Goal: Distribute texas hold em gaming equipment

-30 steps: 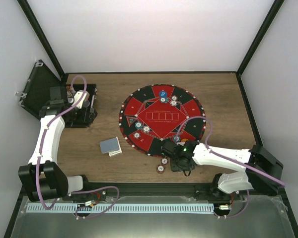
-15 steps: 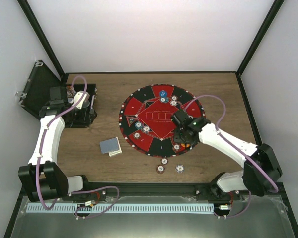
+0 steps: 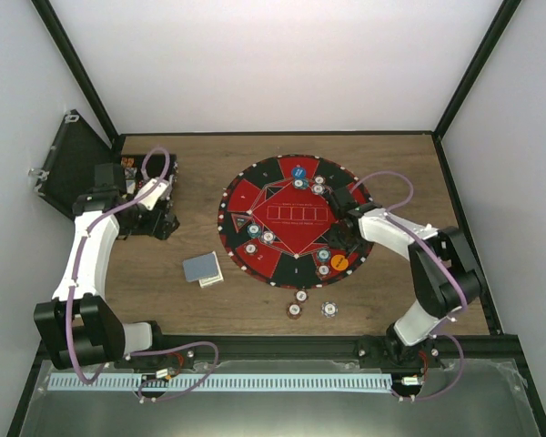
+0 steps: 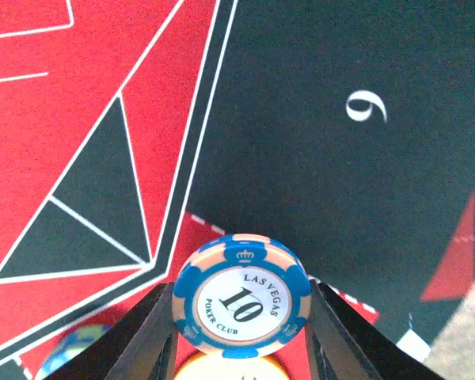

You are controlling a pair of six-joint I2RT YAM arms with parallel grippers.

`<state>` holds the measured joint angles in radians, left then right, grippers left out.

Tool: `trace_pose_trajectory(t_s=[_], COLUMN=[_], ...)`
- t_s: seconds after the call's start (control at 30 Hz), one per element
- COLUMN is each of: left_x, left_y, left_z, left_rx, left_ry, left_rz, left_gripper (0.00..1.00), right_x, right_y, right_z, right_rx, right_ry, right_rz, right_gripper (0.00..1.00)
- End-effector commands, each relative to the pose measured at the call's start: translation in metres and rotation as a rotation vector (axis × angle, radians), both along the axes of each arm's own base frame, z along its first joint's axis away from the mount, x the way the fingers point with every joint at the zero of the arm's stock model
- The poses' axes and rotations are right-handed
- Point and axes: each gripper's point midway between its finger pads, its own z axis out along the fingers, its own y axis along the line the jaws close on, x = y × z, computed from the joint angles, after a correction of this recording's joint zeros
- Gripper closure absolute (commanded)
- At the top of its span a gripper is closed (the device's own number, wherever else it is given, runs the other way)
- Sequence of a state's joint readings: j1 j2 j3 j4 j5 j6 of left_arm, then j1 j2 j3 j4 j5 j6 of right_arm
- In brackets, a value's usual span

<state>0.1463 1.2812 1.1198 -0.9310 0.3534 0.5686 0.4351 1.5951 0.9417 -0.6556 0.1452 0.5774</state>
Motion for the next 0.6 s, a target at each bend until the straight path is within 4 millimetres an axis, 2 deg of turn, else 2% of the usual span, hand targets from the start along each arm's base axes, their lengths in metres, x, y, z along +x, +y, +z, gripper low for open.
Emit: trace_pose_trajectory(t_s=[0.0, 0.1, 0.3, 0.33, 0.43, 0.57], left_x=[-0.031, -0.047, -0.07, -0.073, -0.082, -0.088], left_y=[-0.007, -0.011, -0.025, -0.028, -0.031, -0.03], left_z=[-0.022, -0.029, -0.035, -0.038, -0.048, -0.06], left_rx=[0.052, 0.068, 0.075, 0.079, 0.121, 0.205], left_ry=[0.091, 0.127, 0.139, 0.142, 0.154, 0.161], left_rz=[-0.188, -0.272, -0.416, -0.437, -0.481, -0.518], left_gripper=[0.0, 0.0, 0.0, 0.0, 0.0, 0.0], right_x=[0.025, 0.028, 0.031, 0.03, 0.03, 0.034], right_y=[0.003, 0.001, 0.001, 0.001, 0.001, 0.003], right_z=[-0.003, -0.014, -0.019, -0.019, -0.015, 0.011], right_rx=[0.018, 0.006, -0.008, -0.007, -0.003, 0.02], right_ry=[-0.05, -0.031, -0.028, -0.027, -0.032, -0.083], right_rz=[0.004, 0.002, 0.012, 0.015, 0.023, 0.025], right_gripper=[0.71, 0.71, 0.67, 0.64, 0.42, 0.21])
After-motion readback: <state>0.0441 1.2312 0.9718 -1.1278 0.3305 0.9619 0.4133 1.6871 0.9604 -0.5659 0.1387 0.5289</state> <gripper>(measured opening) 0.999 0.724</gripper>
